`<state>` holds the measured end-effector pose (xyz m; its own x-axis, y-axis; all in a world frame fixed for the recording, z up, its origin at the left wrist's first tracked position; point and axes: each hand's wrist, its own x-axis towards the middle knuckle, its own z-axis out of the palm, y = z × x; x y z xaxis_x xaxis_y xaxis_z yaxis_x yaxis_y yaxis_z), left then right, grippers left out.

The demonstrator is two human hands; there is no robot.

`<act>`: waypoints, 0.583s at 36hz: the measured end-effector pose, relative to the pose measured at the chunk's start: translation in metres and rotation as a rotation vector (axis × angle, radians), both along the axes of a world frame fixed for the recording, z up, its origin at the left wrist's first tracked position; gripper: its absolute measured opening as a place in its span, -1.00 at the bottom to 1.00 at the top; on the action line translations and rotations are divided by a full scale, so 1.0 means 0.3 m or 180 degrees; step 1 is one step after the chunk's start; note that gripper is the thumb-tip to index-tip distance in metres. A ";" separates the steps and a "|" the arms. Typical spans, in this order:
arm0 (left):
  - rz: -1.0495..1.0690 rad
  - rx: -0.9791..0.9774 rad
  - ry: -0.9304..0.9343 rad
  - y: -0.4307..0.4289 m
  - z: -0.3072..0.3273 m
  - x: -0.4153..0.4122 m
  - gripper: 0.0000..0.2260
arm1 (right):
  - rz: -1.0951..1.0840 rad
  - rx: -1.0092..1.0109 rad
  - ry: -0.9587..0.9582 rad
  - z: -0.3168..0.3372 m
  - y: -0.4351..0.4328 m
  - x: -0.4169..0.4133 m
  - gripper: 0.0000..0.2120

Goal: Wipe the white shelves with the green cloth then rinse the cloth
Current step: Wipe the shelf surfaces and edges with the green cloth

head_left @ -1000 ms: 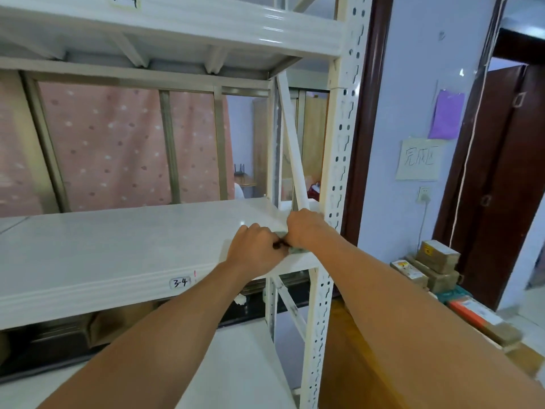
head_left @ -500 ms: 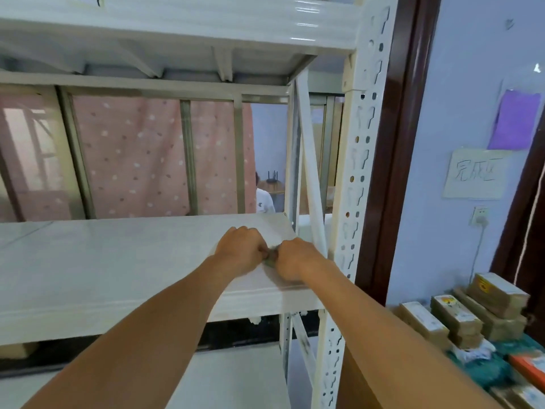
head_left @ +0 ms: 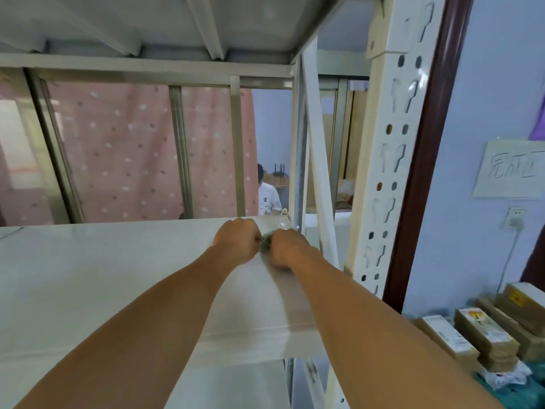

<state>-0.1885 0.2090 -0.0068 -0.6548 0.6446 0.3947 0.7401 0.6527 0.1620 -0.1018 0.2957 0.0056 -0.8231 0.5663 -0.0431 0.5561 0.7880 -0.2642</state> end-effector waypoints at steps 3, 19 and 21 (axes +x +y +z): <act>-0.0023 0.0102 -0.0154 0.031 -0.006 -0.056 -0.84 | -0.0237 -0.0181 0.0140 -0.003 0.022 -0.067 -0.64; -0.0196 0.0026 -0.0271 0.164 -0.003 -0.372 -0.78 | -0.0316 -0.0197 0.0712 -0.047 0.214 -0.410 -0.56; -0.0225 0.0029 -0.0208 0.177 -0.007 -0.407 -0.77 | -0.0249 -0.0131 0.0748 -0.060 0.254 -0.464 -0.51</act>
<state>-0.3105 0.2622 -0.0087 -0.6323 0.6867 0.3587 0.7720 0.5975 0.2169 -0.2411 0.3717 -0.0125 -0.7668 0.6305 0.1198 0.5346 0.7308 -0.4244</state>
